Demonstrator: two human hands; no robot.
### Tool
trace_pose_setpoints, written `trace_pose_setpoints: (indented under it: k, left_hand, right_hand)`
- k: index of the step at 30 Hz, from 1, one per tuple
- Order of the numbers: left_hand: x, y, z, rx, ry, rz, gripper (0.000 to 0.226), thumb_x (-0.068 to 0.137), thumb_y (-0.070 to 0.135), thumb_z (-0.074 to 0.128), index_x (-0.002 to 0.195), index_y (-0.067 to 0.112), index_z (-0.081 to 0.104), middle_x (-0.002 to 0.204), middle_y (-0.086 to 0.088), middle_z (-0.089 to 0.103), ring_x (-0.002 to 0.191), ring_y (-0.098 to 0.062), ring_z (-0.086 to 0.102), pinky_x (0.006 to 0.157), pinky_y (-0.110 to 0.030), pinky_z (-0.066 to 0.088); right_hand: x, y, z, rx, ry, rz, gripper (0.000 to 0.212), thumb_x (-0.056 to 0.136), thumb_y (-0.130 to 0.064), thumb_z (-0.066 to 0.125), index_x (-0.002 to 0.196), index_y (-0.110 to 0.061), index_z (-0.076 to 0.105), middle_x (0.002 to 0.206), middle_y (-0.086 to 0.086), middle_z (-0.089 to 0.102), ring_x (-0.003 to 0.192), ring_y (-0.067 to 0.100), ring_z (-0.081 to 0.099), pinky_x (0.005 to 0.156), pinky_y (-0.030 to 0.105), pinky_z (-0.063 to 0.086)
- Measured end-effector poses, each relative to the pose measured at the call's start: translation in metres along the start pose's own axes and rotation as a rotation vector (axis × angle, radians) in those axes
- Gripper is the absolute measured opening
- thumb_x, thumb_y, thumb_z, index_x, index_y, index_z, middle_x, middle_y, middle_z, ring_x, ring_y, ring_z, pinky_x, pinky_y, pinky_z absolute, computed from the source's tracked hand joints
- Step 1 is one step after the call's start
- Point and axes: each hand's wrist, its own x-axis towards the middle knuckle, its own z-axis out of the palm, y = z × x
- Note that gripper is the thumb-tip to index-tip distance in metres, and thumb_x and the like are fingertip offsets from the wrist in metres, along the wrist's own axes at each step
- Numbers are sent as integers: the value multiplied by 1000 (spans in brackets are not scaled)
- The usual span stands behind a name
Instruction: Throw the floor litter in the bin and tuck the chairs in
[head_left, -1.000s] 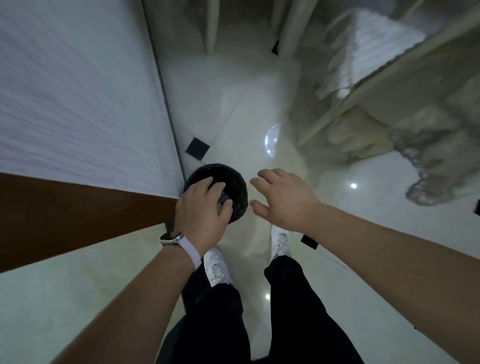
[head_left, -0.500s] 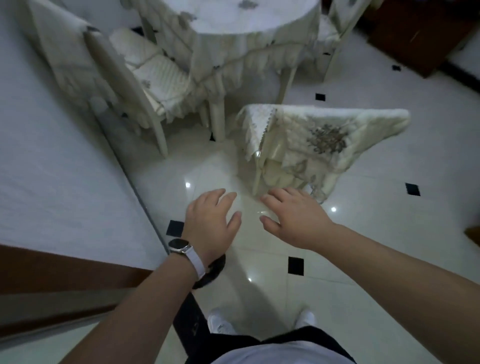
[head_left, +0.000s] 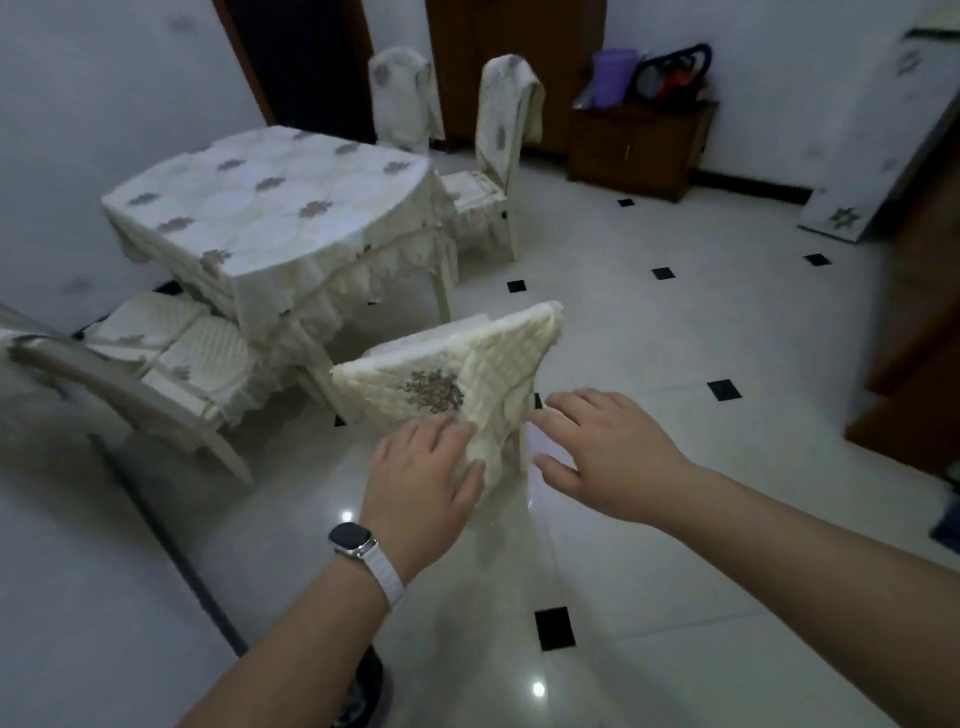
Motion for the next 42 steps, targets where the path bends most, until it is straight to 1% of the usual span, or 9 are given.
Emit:
trace_pose_setpoints:
  k: [3,8,14,17,20,28,34,37,42]
  left_hand:
    - [35,56,12,-6,47,104,40,88,44,50,116,21,67,120,-4,66,110,-28,60,90,-42,46]
    - [81,129,26,-12,73,242,39,88,45,50,115,23,68,120,-3,66,105,-26,61,91,-40,44]
    - [135,174,42,-16,73,378,42,88,45,48,118,23,68,123,-2,66,110,-25,59,94,-37,40]
    - [166,190,63,-68,36,430,43,89,45,48,119,21,67,124,-5,64,111,-29,60,94,-42,46]
    - [198,200,88,-106,25,476,42,89,43,49,119,20,67,123,-6,64,112,-31,60,96,-43,44]
    - [316,192,147,-153,33,575,41,91,42,50,120,18,66,122,-5,65,112,-29,59,96,-43,43]
    - [423,179,179,-200,33,596,40,91,40,49,120,19,65,122,-4,65,113,-28,59,97,-42,42]
    - [467,187,194,-216,10,603,39,90,40,50,120,21,65,122,-2,65,112,-26,60,96,-41,44]
    - [527,215,220,-262,-25,720,40,91,42,49,123,20,64,126,-3,63,114,-26,59,96,-42,45]
  right_hand:
    - [-27,57,-20,-23,52,65,46,88,-46,40,112,-16,67,112,6,65,99,29,61,84,40,48]
    - [-65,125,-45,-48,136,182,47,88,-47,43,118,-18,66,119,7,65,105,29,61,88,40,48]
    - [-86,177,-55,-51,175,303,48,88,-48,43,119,-18,66,120,8,65,107,30,60,88,40,48]
    - [-93,203,-53,-75,168,359,49,88,-48,43,118,-18,67,119,8,65,106,31,61,87,40,49]
    - [-91,235,-50,-97,142,401,48,88,-48,43,118,-18,66,119,8,64,103,32,61,85,42,50]
    - [-13,317,-41,-140,112,471,49,89,-48,44,119,-16,65,119,9,63,102,31,61,85,43,50]
    - [66,374,-43,-189,160,512,45,87,-45,48,116,-16,67,117,8,64,100,29,62,82,41,50]
    - [85,404,-41,-183,136,558,48,89,-48,44,120,-18,65,121,8,63,106,29,61,85,41,50]
    - [101,463,-36,-187,152,615,47,90,-47,45,119,-17,65,121,8,63,106,30,61,84,41,49]
